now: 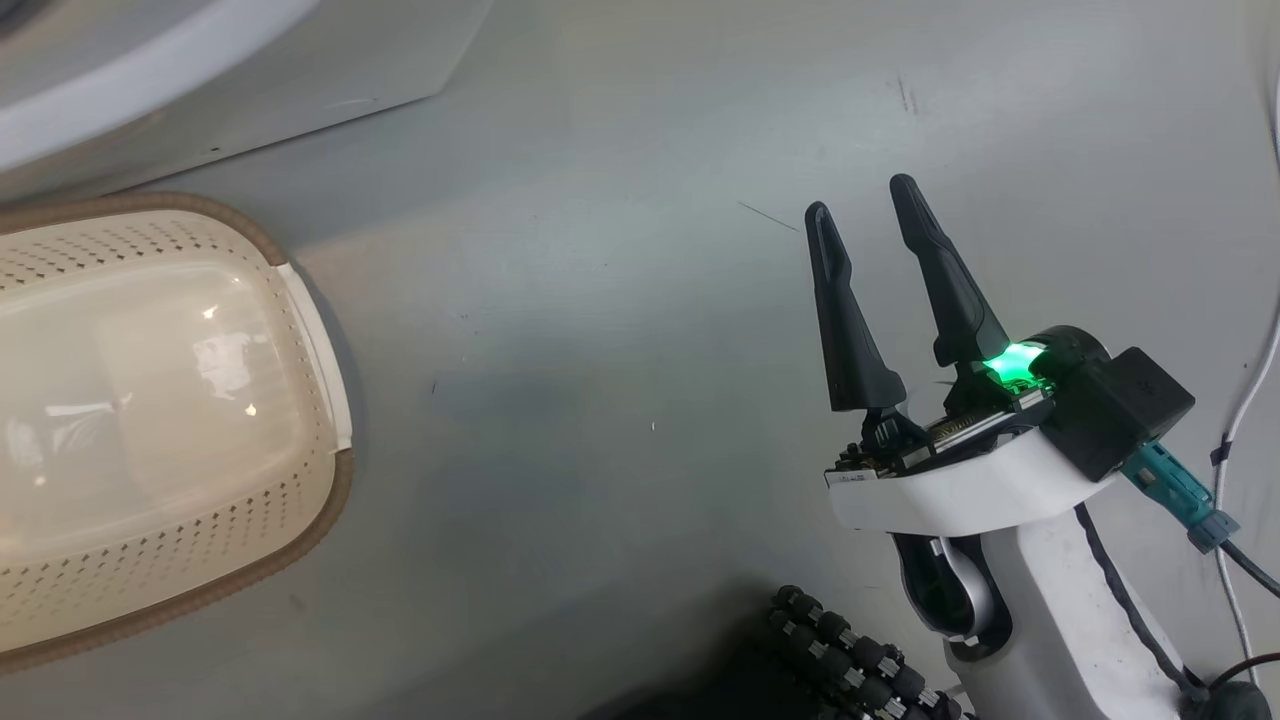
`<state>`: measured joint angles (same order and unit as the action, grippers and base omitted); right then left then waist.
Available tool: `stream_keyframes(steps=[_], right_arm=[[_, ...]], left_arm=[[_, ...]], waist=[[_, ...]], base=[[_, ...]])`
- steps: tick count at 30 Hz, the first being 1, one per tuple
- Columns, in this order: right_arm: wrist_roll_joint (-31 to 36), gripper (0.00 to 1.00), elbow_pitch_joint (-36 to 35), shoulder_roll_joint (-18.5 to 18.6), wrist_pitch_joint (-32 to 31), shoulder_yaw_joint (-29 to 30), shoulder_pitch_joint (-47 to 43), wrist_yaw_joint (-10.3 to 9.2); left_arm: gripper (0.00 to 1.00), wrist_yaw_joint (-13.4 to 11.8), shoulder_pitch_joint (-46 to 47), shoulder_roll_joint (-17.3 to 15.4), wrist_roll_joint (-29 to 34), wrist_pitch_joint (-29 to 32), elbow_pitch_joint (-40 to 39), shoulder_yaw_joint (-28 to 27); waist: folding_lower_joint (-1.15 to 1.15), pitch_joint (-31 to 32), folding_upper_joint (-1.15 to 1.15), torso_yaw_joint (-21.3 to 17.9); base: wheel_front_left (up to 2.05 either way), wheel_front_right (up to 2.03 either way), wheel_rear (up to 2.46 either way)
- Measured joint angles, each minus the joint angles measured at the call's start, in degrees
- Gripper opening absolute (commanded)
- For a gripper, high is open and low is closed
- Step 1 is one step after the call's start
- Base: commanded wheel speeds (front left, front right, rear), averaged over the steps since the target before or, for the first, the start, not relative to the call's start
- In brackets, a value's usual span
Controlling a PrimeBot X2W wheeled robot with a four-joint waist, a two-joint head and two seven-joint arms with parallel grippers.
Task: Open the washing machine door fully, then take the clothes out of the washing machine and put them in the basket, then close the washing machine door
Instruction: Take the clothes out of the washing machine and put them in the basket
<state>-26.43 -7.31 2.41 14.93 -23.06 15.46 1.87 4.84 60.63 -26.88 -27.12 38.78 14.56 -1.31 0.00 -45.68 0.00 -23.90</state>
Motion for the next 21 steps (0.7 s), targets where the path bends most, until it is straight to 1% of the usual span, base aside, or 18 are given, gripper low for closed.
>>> stream_keyframes(steps=[6, 11, 12, 13, 14, 15, 17, 21], right_arm=[[-0.7, 1.00, 0.2, 0.0, 0.0, -0.1, 0.8, -0.48], [-0.9, 1.00, 0.3, 0.0, 0.0, -0.2, 1.3, -0.53], [-0.9, 1.00, 0.3, 0.0, 0.0, -0.2, 1.6, -0.54], [-0.9, 1.00, 0.3, 0.0, 0.0, -0.2, 1.9, -0.55], [-0.9, 1.00, 0.3, 0.0, 0.0, -0.2, 1.9, -0.58], [-0.9, 1.00, 0.3, 0.0, 0.0, -0.3, 2.0, -0.58], [-0.9, 1.00, 0.3, 0.0, 0.0, -0.3, 2.1, -0.59], [-0.9, 1.00, 0.4, 0.0, 0.0, -0.2, 2.6, -0.83]], left_arm=[[1.00, -0.3, 0.8, -1.1, 0.0, 3.8, 2.6, 0.1], [1.00, -1.1, 1.9, -1.9, 0.0, 6.7, 4.0, 0.2], [0.96, -1.4, 2.1, -2.1, 0.1, 7.2, 4.2, 0.2], [0.60, -1.5, 2.2, -2.3, 0.1, 7.7, 4.4, 0.3], [0.34, -1.5, 2.3, -2.5, 0.1, 8.0, 4.4, 0.5], [0.00, -1.6, 2.5, -2.5, 0.2, 8.2, 4.5, 0.6], [0.00, -1.6, 2.9, -2.5, 0.2, 9.2, 4.7, 0.9], [0.00, -1.6, 3.4, -2.4, 0.1, 9.2, 4.5, 0.9]], waist=[[0.00, -0.8, 0.00, -0.8], [0.00, -1.2, 0.00, -0.9], [0.00, -1.2, 0.00, -0.9], [0.00, -1.3, 0.00, -0.9], [0.00, -1.3, 0.00, -0.8], [0.00, -1.4, 0.00, -0.8], [0.00, -1.5, 0.00, -0.7], [0.00, -1.7, 0.00, -0.6]], base=[[0.00, 0.00, 0.00], [0.00, 0.00, 0.00], [0.00, 0.00, 0.00], [0.00, 0.00, 0.00], [0.00, 0.00, 0.00], [0.00, 0.00, 0.00], [0.00, 0.00, 0.00], [0.00, 0.00, 0.00]])
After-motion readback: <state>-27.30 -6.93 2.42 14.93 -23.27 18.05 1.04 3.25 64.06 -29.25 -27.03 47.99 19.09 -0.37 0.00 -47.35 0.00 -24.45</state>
